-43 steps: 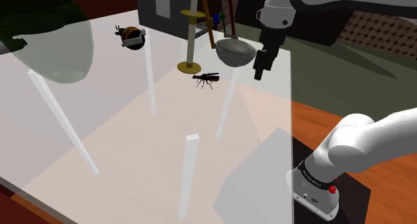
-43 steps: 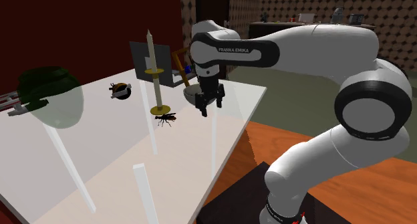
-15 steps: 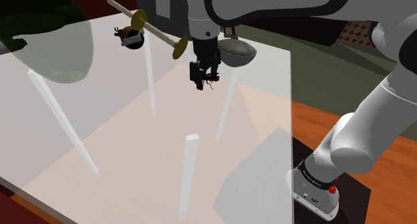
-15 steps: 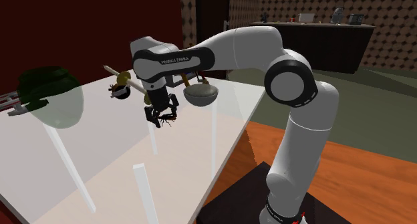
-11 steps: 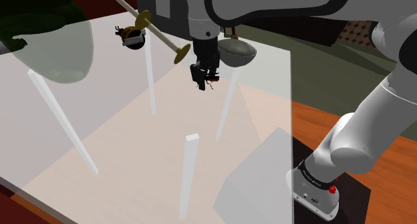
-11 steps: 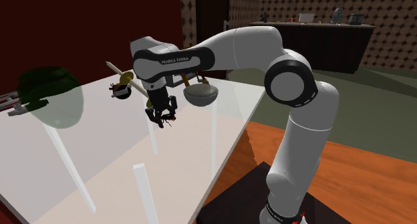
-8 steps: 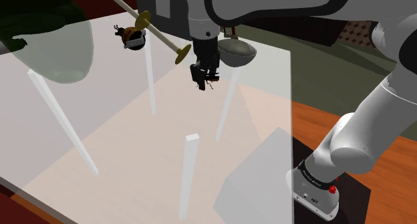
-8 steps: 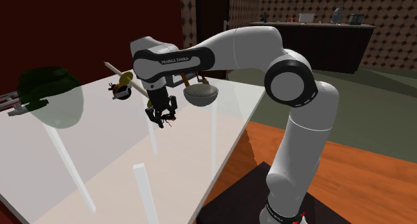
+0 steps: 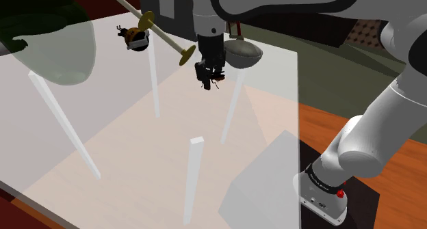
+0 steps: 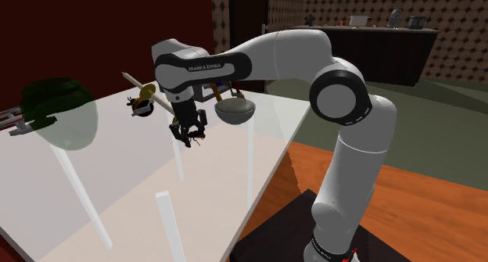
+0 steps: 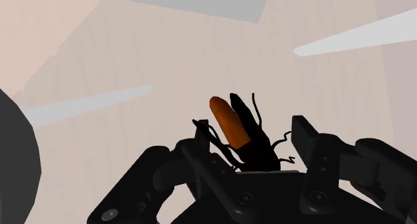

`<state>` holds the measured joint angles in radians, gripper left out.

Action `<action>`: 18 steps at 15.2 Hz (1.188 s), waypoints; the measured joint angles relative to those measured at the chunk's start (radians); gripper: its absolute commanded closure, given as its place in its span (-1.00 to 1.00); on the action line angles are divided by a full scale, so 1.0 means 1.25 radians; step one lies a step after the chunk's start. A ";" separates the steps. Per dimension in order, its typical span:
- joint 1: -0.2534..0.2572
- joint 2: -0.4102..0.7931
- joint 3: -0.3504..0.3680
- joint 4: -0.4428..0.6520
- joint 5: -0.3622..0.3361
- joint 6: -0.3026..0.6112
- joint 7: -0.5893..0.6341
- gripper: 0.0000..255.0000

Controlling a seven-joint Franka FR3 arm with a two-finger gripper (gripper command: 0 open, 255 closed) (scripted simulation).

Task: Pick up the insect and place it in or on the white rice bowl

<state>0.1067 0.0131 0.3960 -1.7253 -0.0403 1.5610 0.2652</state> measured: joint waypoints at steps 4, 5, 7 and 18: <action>0.000 0.005 0.000 0.047 -0.002 -0.043 -0.002 1.00; 0.001 0.008 0.000 0.064 -0.003 -0.056 -0.001 1.00; 0.001 0.011 0.001 0.088 -0.004 -0.078 -0.001 1.00; 0.011 0.053 0.008 0.256 -0.019 -0.207 0.008 1.00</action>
<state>0.1208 0.0793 0.4063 -1.4053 -0.0645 1.3018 0.2758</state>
